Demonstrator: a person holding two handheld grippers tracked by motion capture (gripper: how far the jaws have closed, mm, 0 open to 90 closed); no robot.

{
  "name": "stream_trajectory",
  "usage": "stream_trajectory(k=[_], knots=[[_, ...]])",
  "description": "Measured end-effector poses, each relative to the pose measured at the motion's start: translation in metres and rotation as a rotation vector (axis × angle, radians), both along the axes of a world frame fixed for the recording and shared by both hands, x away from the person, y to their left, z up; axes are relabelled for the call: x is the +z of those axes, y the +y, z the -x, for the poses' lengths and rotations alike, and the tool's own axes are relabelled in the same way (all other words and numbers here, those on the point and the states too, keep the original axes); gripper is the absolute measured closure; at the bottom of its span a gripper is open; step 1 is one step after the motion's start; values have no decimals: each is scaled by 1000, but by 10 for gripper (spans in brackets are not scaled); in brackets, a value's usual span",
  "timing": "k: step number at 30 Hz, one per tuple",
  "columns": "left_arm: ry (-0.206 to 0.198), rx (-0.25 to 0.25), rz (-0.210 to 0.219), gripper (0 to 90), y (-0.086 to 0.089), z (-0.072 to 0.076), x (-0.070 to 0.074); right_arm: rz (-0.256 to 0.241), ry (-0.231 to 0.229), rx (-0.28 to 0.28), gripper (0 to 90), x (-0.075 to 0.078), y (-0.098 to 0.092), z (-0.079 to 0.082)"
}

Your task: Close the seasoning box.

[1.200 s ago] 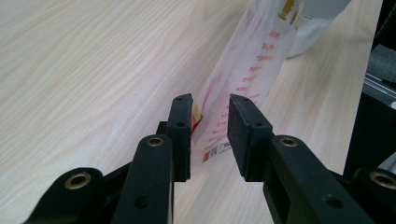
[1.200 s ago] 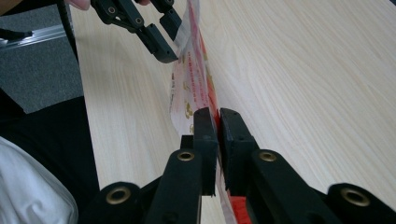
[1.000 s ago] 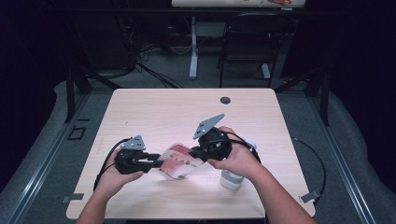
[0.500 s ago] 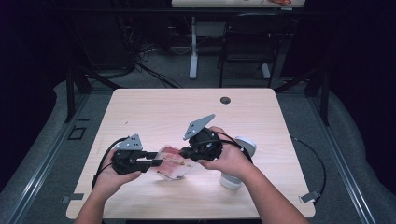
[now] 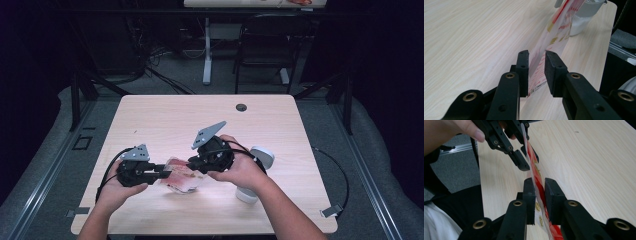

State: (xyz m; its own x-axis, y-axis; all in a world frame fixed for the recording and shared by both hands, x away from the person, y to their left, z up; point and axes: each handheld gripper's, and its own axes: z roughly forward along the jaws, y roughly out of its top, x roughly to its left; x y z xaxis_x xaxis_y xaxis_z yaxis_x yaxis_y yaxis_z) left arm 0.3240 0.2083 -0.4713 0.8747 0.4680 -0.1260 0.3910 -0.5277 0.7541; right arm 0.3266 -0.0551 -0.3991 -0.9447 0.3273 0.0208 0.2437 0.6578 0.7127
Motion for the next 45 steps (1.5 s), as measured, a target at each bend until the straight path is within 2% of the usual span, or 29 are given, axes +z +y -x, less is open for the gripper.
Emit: stream_trajectory(k=[9, 15, 21, 26, 30, 35, 45], knots=[[19, 4, 12, 698, 9, -1, 2, -57, 16, 11, 769, 8, 4, 1], [24, -3, 1, 703, 13, -2, 1, -75, 0, 17, 759, 11, 5, 2], [39, 21, -17, 677, 18, -3, -5, -77, -12, 8, 733, 13, 0, 2], [56, 35, -8, 665, 24, -4, -9, -89, -18, -17, 721, 15, -8, 3], [54, 43, -13, 635, 27, -3, -9, -108, -42, -60, 716, 15, -16, 2], [51, 56, -5, 594, 30, -4, -9, -101, -63, -106, 700, 12, -29, 3], [47, 89, 15, 535, 37, -3, -8, -139, -83, -212, 688, 10, -58, 1]])
